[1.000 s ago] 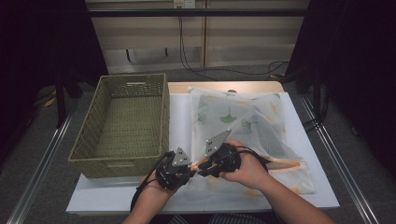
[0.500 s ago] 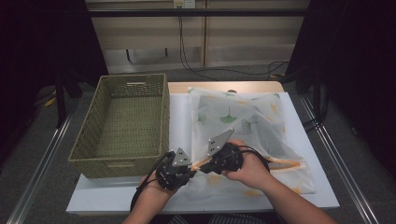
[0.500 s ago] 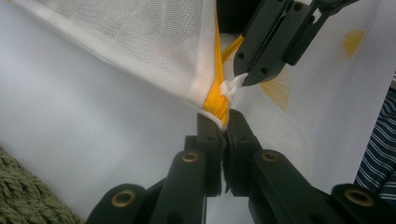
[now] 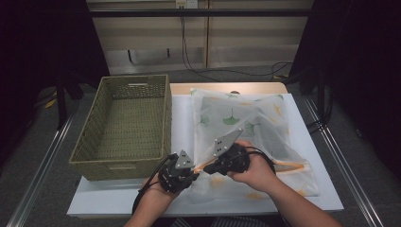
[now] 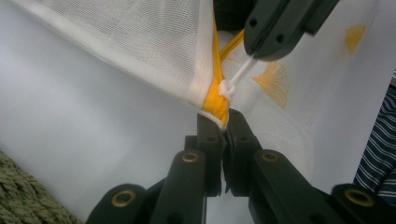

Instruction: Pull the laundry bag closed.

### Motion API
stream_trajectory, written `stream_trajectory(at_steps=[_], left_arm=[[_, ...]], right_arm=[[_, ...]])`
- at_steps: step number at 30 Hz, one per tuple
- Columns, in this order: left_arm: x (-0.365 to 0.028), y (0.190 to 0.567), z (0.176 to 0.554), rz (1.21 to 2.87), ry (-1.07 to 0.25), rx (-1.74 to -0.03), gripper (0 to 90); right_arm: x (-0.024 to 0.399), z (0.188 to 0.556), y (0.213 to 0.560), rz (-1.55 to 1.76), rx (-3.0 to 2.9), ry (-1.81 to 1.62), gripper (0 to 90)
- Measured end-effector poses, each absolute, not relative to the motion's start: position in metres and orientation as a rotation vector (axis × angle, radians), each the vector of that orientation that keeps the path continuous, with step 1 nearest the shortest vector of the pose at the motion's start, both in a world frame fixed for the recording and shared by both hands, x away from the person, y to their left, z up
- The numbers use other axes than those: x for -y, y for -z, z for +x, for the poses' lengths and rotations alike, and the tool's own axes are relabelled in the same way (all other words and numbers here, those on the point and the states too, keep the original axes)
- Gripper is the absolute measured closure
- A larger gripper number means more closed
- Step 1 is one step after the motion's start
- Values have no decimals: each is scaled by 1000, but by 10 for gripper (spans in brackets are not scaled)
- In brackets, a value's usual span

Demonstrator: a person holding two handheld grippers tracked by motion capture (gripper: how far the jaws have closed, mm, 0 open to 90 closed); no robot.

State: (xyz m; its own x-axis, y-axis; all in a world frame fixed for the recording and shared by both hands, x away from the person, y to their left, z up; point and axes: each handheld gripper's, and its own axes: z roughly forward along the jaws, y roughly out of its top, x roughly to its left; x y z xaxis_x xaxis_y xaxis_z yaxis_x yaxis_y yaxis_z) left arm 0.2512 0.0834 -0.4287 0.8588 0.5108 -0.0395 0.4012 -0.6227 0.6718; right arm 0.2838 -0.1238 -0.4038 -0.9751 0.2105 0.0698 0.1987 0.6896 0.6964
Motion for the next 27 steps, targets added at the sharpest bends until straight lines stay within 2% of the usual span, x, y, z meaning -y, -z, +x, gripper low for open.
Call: stream_trajectory(at_steps=[27], left_arm=[[-82,428,250,2325,-200,-660,870]], right_arm=[[121,288,409,362,-2884,-1212,900]])
